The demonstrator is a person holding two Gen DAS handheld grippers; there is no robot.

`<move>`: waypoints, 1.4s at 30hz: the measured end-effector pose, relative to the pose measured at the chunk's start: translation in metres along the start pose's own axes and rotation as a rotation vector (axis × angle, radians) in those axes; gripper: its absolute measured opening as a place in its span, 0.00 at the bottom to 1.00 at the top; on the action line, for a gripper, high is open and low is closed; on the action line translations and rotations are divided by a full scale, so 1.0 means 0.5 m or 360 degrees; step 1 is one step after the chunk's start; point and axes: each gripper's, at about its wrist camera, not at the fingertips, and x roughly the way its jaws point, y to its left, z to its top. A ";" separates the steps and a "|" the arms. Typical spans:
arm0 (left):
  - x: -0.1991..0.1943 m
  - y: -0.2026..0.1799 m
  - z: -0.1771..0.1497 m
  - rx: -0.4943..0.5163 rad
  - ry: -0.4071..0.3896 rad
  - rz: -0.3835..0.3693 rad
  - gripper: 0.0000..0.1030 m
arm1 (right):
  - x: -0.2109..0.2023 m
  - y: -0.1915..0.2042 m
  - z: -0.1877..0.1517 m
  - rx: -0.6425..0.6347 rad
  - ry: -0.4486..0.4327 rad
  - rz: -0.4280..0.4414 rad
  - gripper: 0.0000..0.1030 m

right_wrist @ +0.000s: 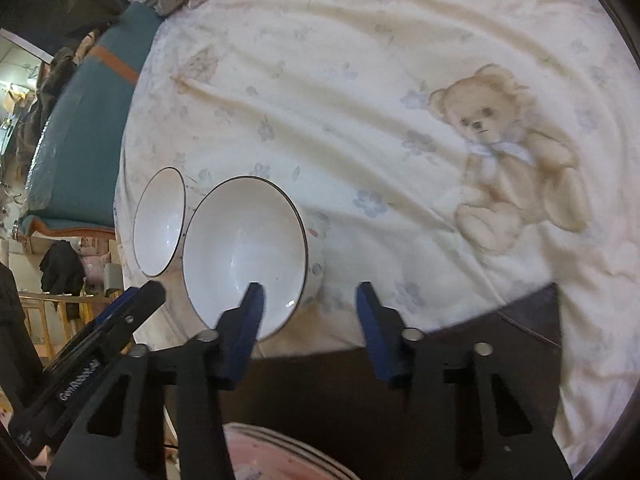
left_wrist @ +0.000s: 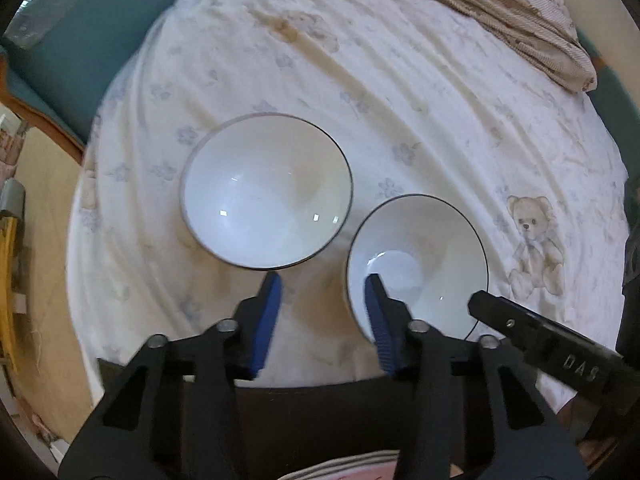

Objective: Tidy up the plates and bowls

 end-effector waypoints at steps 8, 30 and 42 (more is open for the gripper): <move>0.063 -0.030 0.005 0.0063 0.0101 0.0028 0.28 | 0.036 0.017 0.018 -0.0061 0.0029 -0.0100 0.23; -0.018 -0.068 -0.053 0.0122 0.0127 0.0050 0.10 | 0.016 0.027 -0.041 -0.0125 -0.0011 -0.0092 0.13; -0.166 -0.067 -0.140 0.0180 -0.0013 0.0010 0.10 | -0.105 0.056 -0.137 -0.0169 -0.0108 0.0008 0.13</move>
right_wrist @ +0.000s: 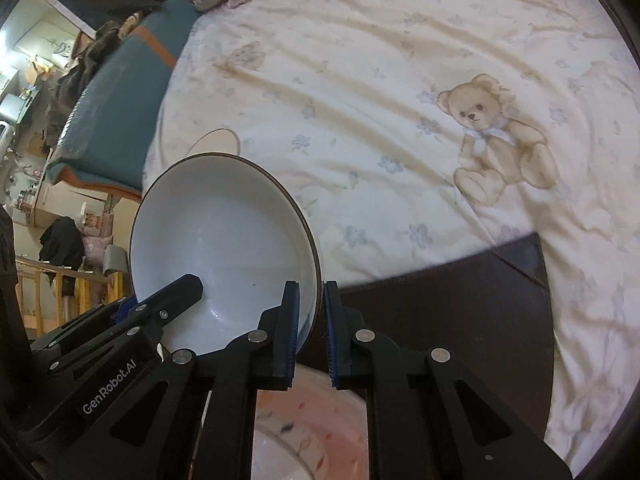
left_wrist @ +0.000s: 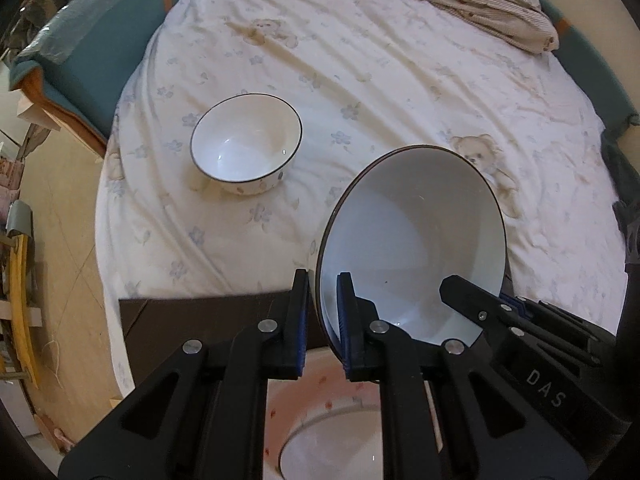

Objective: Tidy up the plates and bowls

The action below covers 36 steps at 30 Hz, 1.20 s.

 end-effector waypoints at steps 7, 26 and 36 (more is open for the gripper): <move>-0.058 0.000 -0.070 0.0013 -0.0052 -0.0030 0.10 | -0.069 0.020 -0.071 -0.0050 -0.0034 0.0035 0.13; -0.165 -0.002 -0.228 0.0096 -0.0115 -0.0034 0.12 | -0.170 0.031 -0.229 -0.0140 -0.0107 0.0131 0.14; -0.164 0.021 -0.280 0.0120 -0.0147 -0.0032 0.13 | -0.172 0.052 -0.289 -0.0234 -0.0081 0.0162 0.14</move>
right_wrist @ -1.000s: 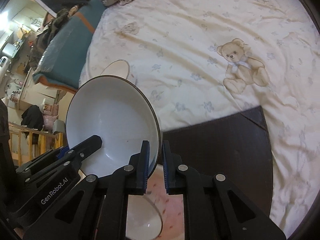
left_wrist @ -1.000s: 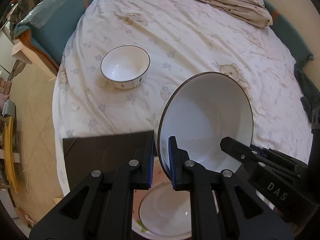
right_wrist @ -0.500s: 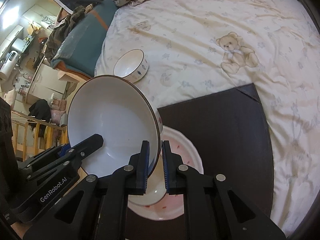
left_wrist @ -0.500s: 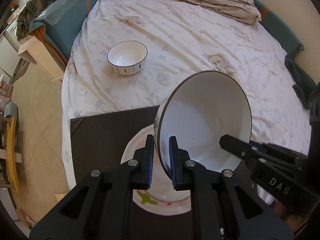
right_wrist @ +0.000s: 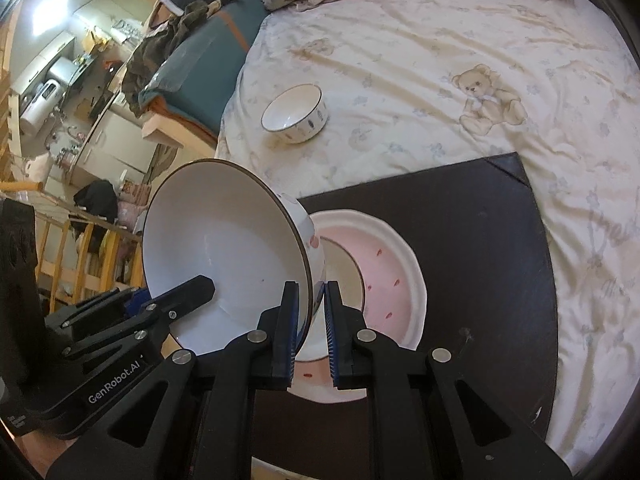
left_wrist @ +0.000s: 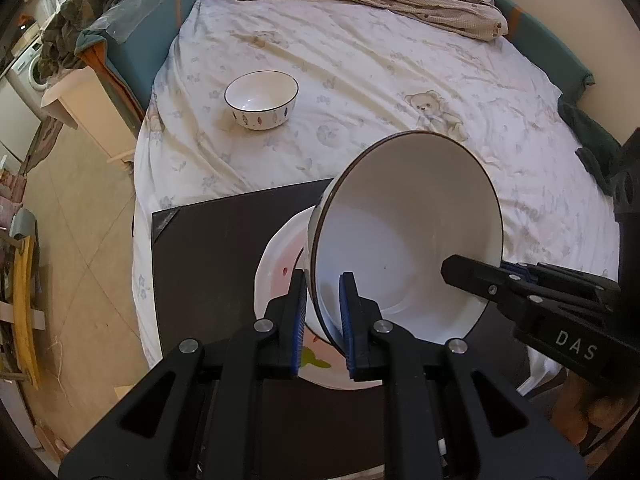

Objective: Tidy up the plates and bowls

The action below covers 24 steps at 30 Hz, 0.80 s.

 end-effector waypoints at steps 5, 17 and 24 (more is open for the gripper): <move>0.014 0.009 -0.012 -0.0010 -0.0004 -0.0032 0.13 | 0.013 0.006 -0.012 -0.0028 0.0029 0.0003 0.14; 0.045 0.031 -0.017 -0.0062 -0.0021 -0.0144 0.13 | 0.030 -0.008 -0.011 -0.0009 0.0060 -0.0012 0.15; 0.051 0.027 -0.019 -0.0044 -0.0074 -0.0043 0.12 | 0.053 0.003 -0.014 -0.0070 0.0088 -0.0046 0.15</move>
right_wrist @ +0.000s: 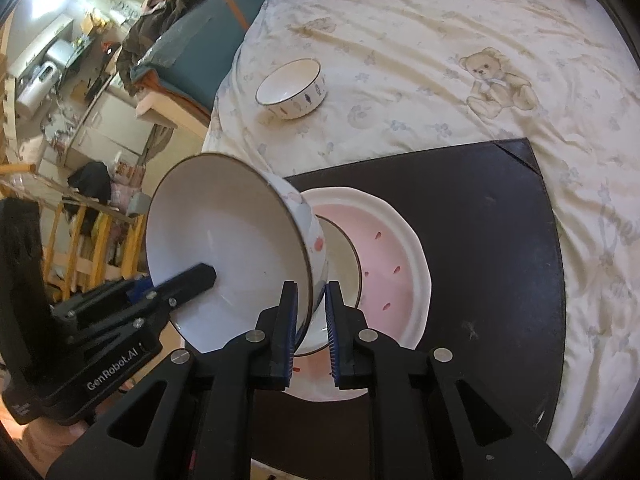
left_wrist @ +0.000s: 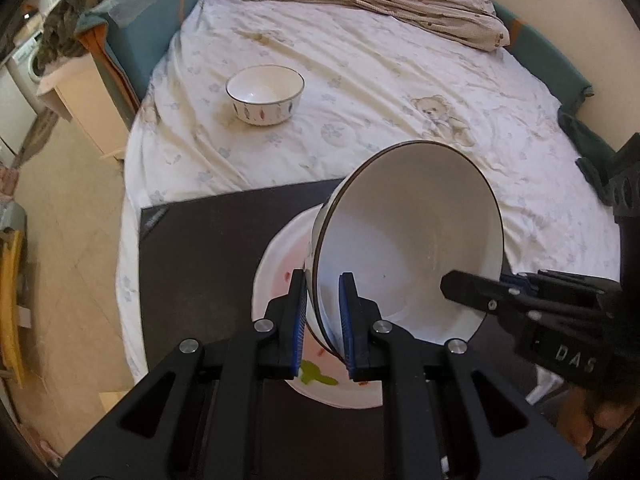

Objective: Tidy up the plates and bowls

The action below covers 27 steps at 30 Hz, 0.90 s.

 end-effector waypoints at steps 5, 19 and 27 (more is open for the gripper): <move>0.009 0.012 0.012 -0.0049 -0.0001 -0.0031 0.12 | 0.013 0.003 0.001 0.0009 0.0008 0.0000 0.15; 0.054 0.017 -0.004 -0.0063 0.0153 -0.0015 0.12 | 0.053 -0.007 -0.004 0.0160 0.0179 0.0036 0.18; 0.083 -0.001 -0.013 -0.0017 0.0232 -0.0016 0.12 | 0.063 -0.040 -0.017 0.0288 0.0289 0.0035 0.20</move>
